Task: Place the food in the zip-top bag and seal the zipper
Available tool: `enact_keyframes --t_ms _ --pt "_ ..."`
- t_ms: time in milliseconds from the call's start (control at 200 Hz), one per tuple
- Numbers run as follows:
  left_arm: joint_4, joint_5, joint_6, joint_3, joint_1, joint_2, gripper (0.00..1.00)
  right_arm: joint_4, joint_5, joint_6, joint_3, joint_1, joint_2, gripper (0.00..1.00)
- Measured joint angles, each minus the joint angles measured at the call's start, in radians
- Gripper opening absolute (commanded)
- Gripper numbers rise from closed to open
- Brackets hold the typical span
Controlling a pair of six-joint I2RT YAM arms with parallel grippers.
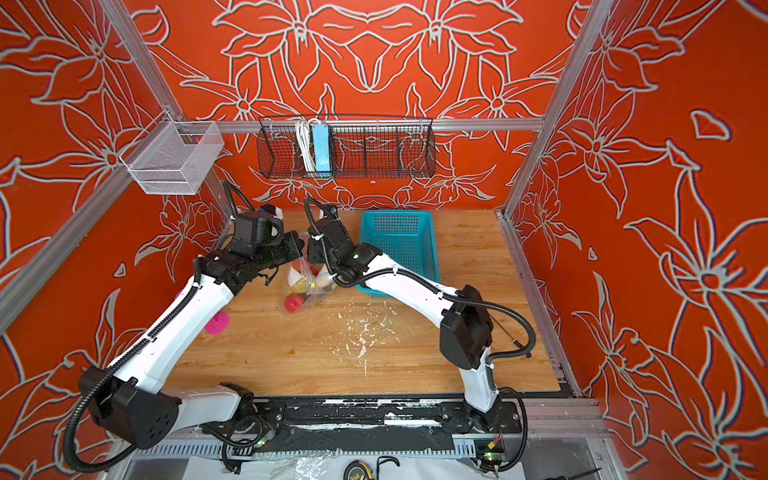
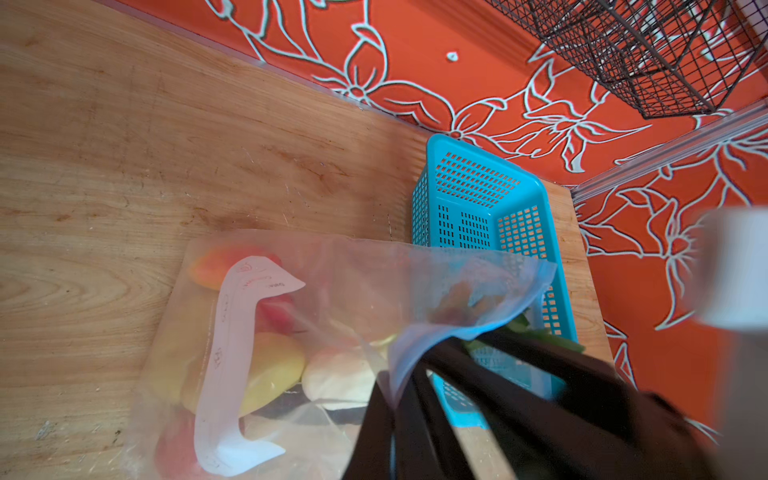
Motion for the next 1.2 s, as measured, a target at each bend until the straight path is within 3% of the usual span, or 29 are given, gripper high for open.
enact_keyframes --t_ms 115,200,345,445,631,791,1016,1201 --pt "0.0 0.0 0.0 -0.001 0.003 0.0 0.0 -0.003 0.008 -0.034 -0.006 -0.001 -0.088 0.5" --pt "0.003 0.002 0.0 -0.001 0.004 0.0 0.0 -0.01 0.009 -0.061 -0.022 -0.008 -0.15 0.7" --pt "0.008 0.007 0.001 -0.001 0.004 0.0 0.0 -0.037 -0.029 -0.158 -0.041 -0.02 -0.203 0.82" --pt "0.014 0.011 0.002 -0.002 0.004 0.001 0.0 -0.072 -0.063 -0.243 -0.058 -0.025 -0.203 0.98" --pt "0.023 0.028 0.014 -0.002 0.005 0.009 0.0 -0.177 -0.081 -0.356 -0.074 -0.032 -0.19 0.98" --pt "0.037 0.128 0.075 0.023 0.008 0.061 0.0 -0.158 -0.132 -0.458 -0.178 -0.036 -0.212 0.98" --pt "0.006 0.282 0.23 0.193 0.009 0.22 0.0 -0.159 -0.183 -0.681 -0.268 -0.039 -0.259 0.98" --pt "-0.078 0.338 0.36 0.32 0.009 0.311 0.0 -0.148 -0.238 -0.818 -0.286 -0.047 -0.338 0.96"
